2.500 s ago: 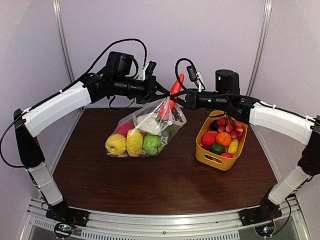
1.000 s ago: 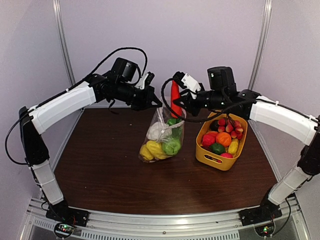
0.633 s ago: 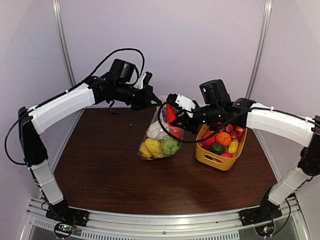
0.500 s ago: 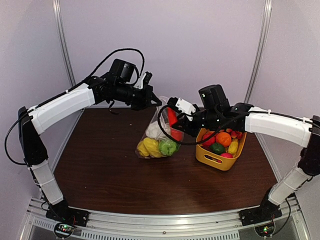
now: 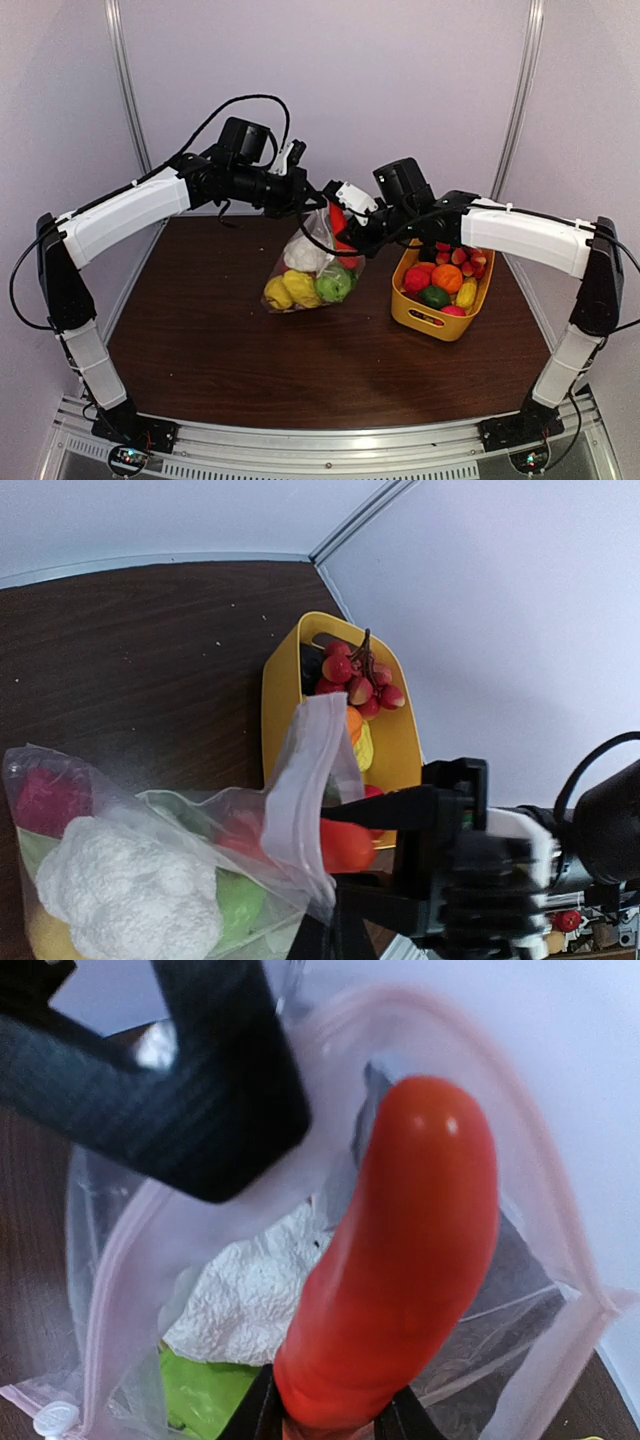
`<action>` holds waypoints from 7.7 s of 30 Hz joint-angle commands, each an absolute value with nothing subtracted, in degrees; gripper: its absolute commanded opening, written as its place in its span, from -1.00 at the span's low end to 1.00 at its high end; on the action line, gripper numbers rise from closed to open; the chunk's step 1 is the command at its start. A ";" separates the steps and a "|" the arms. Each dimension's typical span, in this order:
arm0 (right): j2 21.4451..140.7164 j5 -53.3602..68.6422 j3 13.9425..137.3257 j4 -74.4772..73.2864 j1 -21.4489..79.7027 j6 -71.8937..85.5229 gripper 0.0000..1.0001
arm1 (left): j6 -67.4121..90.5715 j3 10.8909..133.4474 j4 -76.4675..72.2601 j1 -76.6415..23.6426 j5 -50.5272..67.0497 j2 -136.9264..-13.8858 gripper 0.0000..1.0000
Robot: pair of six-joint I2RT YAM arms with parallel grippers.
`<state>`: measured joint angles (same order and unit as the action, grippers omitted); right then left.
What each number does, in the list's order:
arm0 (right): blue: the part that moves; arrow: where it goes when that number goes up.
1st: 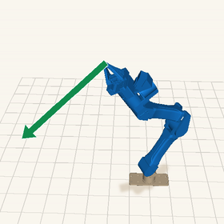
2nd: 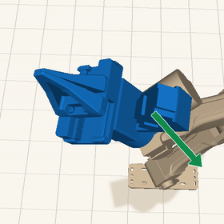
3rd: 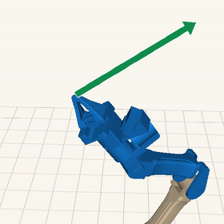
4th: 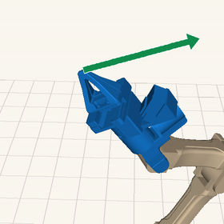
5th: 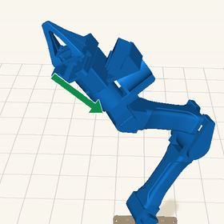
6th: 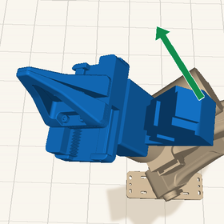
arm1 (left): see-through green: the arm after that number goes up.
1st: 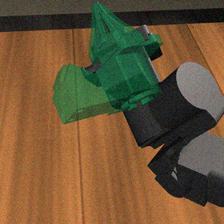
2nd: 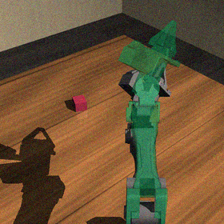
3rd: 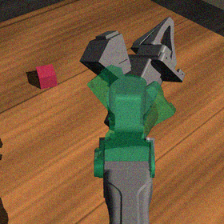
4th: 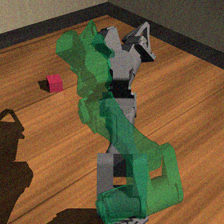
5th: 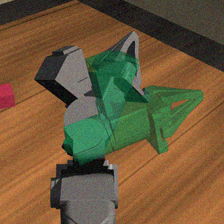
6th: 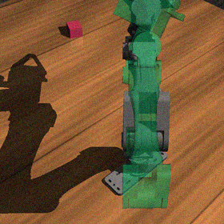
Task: Place the food in the zip-top bag and seal the zipper
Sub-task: Place the fake vegetable in the zipper food storage bag, then adjust the zipper food storage bag at the center of the board, then pass from the left arm to the right, then pass from the right arm to the left, then zip the zipper on the zipper food storage bag.
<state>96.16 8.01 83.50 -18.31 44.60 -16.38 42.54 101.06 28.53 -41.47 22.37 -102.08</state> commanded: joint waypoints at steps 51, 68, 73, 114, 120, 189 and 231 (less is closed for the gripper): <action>101.98 15.32 117.13 -45.43 37.26 2.86 -1.00 | 31.42 120.57 43.80 -44.45 -4.00 -108.72 -1.00; 97.85 17.38 109.35 -43.12 36.13 3.04 -1.00 | 30.90 123.08 38.40 -46.01 -2.65 -109.26 -1.00; 99.90 24.57 111.13 -44.89 35.51 4.78 -1.00 | 30.22 126.23 39.14 -45.54 4.62 -111.71 -1.00; 90.01 48.23 95.76 -59.46 29.01 -57.19 0.15 | 3.70 117.06 54.61 -45.70 36.89 -107.70 -1.00; 90.47 47.49 94.99 -59.70 30.44 -57.09 0.00 | 3.60 117.42 54.19 -45.67 37.13 -107.84 -1.00; 90.62 50.02 94.82 -50.42 23.89 -38.24 -1.00 | 2.78 54.96 6.03 -47.29 20.00 -69.25 -1.00; 94.34 49.86 107.24 -54.10 38.05 -38.75 0.14 | -3.12 77.87 27.96 -47.35 16.09 -73.21 -1.00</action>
<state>93.21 48.03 106.98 -59.40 35.29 -44.91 -3.01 75.40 32.62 -47.22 14.00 -74.67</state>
